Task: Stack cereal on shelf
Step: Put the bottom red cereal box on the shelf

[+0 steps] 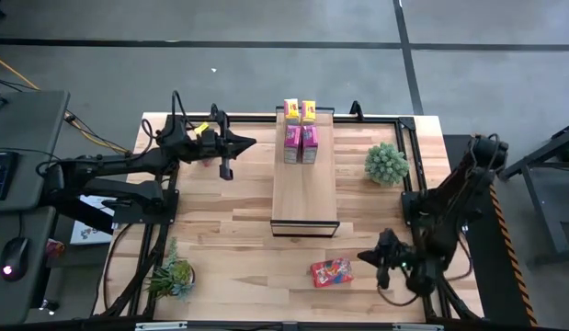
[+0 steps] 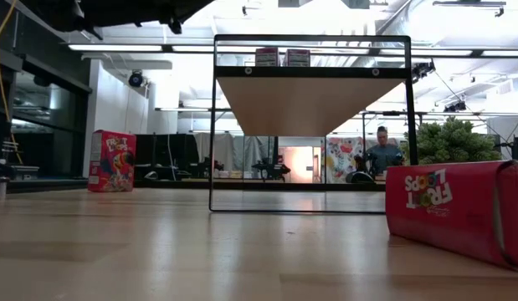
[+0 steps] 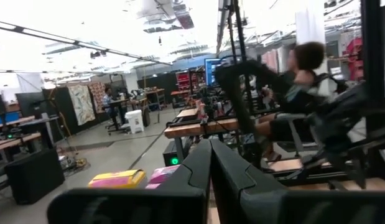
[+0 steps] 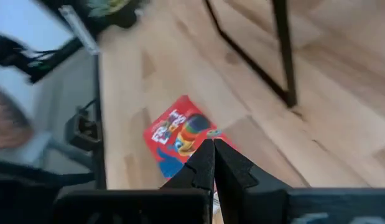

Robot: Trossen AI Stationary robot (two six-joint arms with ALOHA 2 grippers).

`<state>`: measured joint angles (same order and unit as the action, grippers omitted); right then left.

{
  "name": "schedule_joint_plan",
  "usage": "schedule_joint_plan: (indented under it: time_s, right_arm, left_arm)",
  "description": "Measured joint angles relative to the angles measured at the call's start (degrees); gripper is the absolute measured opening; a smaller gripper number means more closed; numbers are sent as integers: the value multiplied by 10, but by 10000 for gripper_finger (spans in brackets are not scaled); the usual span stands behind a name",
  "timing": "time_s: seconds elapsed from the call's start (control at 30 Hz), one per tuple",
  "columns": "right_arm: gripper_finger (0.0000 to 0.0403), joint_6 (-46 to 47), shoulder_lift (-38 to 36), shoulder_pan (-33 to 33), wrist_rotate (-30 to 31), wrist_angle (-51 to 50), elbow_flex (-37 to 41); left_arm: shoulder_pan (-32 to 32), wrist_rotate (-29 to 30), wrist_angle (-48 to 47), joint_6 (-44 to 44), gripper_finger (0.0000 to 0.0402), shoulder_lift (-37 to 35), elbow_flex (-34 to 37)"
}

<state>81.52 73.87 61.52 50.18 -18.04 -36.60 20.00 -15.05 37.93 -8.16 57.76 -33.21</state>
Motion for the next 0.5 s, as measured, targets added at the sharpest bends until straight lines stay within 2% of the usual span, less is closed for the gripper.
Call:
schedule_joint_plan:
  time_s: [0.13, 0.23, 0.37, 0.5]
  right_arm:
    - [0, -124, -17, -9, -18, 248, 113]
    - [0, -206, -7, -11, -22, 401, 165]
    - [0, -288, 24, -26, -8, 471, 185]
    - [0, -323, 62, -56, -70, 502, 176]
  left_arm:
    - [-18, 0, -8, -18, 0, 0, 0]
    - [-31, 0, -3, -51, 0, 0, 0]
    - [-43, 0, -3, -74, 0, 0, 0]
    - [-51, 0, -8, -74, 0, 0, 0]
